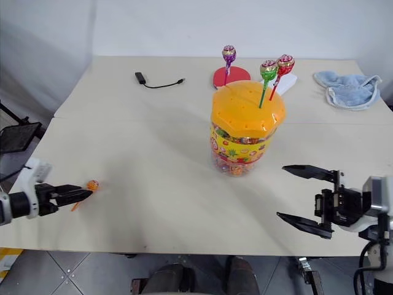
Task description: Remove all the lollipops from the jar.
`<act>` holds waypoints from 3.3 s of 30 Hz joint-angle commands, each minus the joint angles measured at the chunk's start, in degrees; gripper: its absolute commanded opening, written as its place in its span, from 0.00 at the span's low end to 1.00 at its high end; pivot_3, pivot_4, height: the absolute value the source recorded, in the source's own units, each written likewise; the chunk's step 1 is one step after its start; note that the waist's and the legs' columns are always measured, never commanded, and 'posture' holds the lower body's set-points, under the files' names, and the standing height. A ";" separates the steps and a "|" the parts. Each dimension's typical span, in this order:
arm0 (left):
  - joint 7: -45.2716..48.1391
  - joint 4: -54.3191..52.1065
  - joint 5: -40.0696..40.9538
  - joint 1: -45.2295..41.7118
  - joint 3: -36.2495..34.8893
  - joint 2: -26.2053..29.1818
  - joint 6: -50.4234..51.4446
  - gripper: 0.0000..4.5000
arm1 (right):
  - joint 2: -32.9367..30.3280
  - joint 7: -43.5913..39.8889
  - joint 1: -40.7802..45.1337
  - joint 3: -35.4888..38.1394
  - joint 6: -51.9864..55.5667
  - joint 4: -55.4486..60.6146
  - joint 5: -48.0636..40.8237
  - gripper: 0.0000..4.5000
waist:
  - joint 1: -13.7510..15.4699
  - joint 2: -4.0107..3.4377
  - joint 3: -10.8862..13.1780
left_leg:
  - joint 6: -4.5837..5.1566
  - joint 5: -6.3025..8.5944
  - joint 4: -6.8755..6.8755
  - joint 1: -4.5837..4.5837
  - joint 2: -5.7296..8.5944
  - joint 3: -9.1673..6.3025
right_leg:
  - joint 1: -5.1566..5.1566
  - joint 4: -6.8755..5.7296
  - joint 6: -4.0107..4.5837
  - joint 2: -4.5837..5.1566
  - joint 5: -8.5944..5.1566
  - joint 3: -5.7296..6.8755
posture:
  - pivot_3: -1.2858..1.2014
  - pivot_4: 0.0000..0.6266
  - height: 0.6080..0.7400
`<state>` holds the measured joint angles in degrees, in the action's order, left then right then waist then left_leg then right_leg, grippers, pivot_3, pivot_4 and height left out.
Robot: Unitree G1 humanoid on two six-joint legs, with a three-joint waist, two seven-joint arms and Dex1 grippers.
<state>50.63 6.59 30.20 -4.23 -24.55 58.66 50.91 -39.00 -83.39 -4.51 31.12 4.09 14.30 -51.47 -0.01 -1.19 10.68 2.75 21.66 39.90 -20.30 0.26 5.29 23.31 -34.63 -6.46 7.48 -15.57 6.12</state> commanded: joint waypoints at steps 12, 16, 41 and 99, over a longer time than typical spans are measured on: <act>24.21 31.51 -3.00 -60.72 16.81 -23.73 -33.14 0.99 | 5.10 19.03 -0.95 16.26 -0.60 0.61 -6.71 1.00 | 2.96 0.79 0.18 | 0.62 -0.39 0.41 -0.37 0.30 0.27 | 0.13 -0.39 -0.38 -0.38 0.23 0.56 | 0.52 0.24 1.00; 19.22 48.76 -6.13 -73.71 17.42 -38.10 -40.74 0.99 | 6.18 22.76 -0.66 15.38 0.15 3.89 -7.60 1.00 | 2.67 0.83 0.14 | 0.76 -0.39 0.32 -0.46 0.46 0.44 | 0.19 -0.10 -0.57 -0.30 0.34 0.51 | 0.52 0.24 1.00; 10.61 66.37 -13.39 -87.68 12.60 -53.24 -43.57 0.12 | 8.63 32.11 -4.87 10.36 0.07 15.68 -7.00 1.00 | 1.58 0.90 0.20 | 1.23 -0.60 0.19 -0.95 0.86 0.22 | 0.28 0.43 -1.12 0.04 0.60 0.78 | 0.52 0.24 1.00; 15.07 -0.60 -1.99 -3.64 -5.51 -2.24 -18.56 0.88 | -1.48 7.41 4.84 -2.65 4.48 -0.78 -0.74 1.00 | 0.81 0.36 0.14 | 0.37 -0.31 0.06 -0.04 0.42 -0.76 | -0.60 0.24 -0.28 0.16 0.13 0.41 | 0.52 0.24 1.00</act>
<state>60.08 5.08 25.60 -8.30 -26.27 55.28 37.84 -39.04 -77.40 -0.09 24.96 7.92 13.30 -50.50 0.80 -0.84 10.82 3.12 21.36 39.96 -20.35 0.68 4.54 22.71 -34.37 -6.74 7.65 -15.44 6.53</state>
